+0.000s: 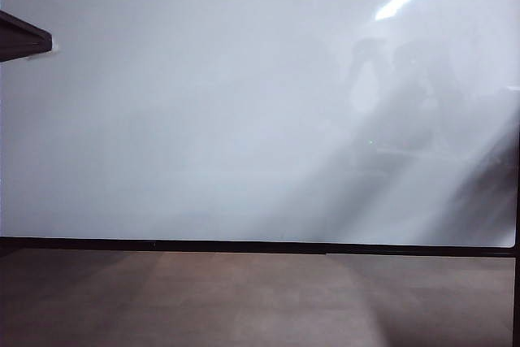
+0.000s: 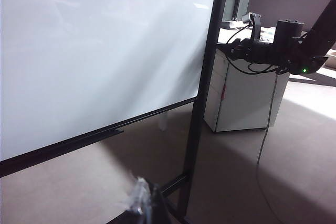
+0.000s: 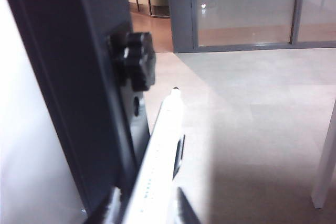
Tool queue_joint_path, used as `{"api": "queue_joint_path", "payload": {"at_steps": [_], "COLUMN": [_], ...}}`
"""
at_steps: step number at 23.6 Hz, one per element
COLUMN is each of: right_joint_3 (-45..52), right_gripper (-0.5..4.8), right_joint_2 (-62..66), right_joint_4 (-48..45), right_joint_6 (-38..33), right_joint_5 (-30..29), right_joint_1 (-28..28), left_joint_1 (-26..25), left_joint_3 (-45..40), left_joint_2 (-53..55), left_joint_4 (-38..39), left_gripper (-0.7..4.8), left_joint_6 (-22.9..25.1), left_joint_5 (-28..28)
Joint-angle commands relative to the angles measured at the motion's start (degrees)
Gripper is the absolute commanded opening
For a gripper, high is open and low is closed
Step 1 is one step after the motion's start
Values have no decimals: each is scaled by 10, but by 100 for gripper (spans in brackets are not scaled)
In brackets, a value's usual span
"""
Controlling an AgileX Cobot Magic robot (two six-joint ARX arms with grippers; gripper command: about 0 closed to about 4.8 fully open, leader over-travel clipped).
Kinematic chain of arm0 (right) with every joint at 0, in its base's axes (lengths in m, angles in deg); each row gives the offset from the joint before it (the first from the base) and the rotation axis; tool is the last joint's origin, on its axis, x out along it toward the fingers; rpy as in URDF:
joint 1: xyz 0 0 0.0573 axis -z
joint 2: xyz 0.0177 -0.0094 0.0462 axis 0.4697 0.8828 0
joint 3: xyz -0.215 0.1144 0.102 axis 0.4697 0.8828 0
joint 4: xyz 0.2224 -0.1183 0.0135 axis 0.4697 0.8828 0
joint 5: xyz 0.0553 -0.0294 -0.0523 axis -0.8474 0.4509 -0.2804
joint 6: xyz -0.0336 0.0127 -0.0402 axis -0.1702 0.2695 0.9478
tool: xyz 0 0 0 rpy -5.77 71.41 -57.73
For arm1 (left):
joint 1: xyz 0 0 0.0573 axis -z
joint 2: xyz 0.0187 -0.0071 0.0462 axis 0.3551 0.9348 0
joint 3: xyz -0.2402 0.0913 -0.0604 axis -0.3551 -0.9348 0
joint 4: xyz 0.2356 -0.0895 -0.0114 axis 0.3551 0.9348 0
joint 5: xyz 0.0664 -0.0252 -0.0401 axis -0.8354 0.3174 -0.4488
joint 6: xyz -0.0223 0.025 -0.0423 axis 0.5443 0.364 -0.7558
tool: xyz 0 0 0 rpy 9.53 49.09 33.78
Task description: Reach to the right to find the marker pen, pick it up, and write the number 17 on the whiteboard.
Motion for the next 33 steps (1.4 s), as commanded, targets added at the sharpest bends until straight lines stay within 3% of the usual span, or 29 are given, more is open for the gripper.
{"api": "queue_joint_path", "payload": {"at_steps": [1,3,4,7,10,13,16,21,23,26,30,33], "right_joint_3": [-3,-3,-3,-3,-1,30,57,60,61,60,60,43], "right_gripper": [77,4,-6,-6,-6,-6,-6,-6,-6,-6,-6,-6], "right_joint_2": [-2,-2,-2,-2,-16,-105,-236,-525,-650,-727,-763,-725], "right_joint_4": [-8,-8,-9,-26,-43,-28,66,273,363,419,482,481], "right_joint_6": [1,0,0,-7,-73,-97,-97,-96,-96,-96,-96,-56], "right_joint_5": [3,3,3,27,29,41,46,180,214,230,339,466], "right_joint_1": [-1,-1,-1,1,26,46,49,24,-17,-88,-253,-419], "left_joint_1": [0,0,0,0,0,0,0,0,0,0,0,0], "left_joint_3": [0,0,0,0,0,0,0,0,0,0,37,163], "left_joint_2": [0,0,0,0,0,0,0,0,0,0,0,28], "left_joint_4": [-6,-6,-6,-6,-6,-6,-5,-5,2,14,15,51], "left_gripper": [-5,-5,-5,-5,-5,-5,-5,-5,-5,-5,-5,-5], "left_joint_6": [1,1,1,1,1,1,1,1,1,1,1,1], "left_joint_5": [1,2,2,2,2,2,1,1,1,1,-15,-41]}}
